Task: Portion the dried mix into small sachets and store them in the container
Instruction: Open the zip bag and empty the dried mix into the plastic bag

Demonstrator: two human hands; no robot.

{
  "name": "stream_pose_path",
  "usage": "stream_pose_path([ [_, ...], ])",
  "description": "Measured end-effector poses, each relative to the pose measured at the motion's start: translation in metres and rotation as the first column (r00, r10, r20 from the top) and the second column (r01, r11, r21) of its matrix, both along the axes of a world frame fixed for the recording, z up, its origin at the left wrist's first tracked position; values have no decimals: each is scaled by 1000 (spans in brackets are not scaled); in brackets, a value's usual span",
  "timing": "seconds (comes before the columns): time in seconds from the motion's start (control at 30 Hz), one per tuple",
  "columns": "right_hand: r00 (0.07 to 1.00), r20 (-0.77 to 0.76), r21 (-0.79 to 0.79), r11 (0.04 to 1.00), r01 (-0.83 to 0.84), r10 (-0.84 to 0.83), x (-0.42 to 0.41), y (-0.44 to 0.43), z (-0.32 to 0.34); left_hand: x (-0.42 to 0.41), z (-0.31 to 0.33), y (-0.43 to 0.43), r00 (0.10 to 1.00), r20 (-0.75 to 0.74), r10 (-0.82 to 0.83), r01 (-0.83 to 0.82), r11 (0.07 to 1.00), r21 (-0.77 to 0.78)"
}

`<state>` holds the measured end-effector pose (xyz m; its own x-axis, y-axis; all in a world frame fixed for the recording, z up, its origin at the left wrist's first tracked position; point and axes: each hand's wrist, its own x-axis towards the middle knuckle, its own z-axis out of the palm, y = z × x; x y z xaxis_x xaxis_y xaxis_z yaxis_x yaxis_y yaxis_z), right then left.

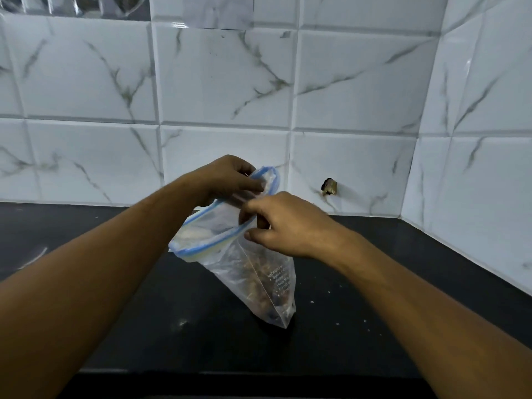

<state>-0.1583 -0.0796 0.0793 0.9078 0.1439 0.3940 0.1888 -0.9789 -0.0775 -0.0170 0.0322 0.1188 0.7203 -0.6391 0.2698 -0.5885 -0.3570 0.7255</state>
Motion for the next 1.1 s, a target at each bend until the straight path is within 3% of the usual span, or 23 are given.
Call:
stream_pose_path([
  [0.1,999,30,90,996,9,-12,-4,-9,5,10,-3,13,997,-47,-63,64,997,30],
  [0.23,999,-31,303,952,39,-31,-11,-25,14,20,-11,28,997,-82,-7,12,998,66],
  [0.4,984,-44,571,804,165,-171,-10,-31,15,16,-15,29,981,-192,-32,25,999,-38],
  [0.5,975,-46,695,694,187,-217,-2,-35,10,7,-13,20,982,-184,-40,35,999,-31],
  [0.67,970,-71,871,459,174,-233,9,-43,11,-3,-13,3,966,-256,-29,11,997,-73],
  [0.83,944,39,983,182,23,-328,20,-57,11,-10,-19,-14,923,-384,12,-74,986,-148],
  [0.97,962,-38,962,-270,-37,-269,26,-72,13,-7,-22,-22,739,-672,-55,-168,950,-263],
  [1.03,975,-61,930,-367,-23,-214,26,-79,15,-2,-24,-21,647,-755,-108,-212,926,-314],
  [1.1,980,-67,914,-405,-15,-188,24,-86,18,4,-26,-20,587,-796,-151,-273,888,-369],
])
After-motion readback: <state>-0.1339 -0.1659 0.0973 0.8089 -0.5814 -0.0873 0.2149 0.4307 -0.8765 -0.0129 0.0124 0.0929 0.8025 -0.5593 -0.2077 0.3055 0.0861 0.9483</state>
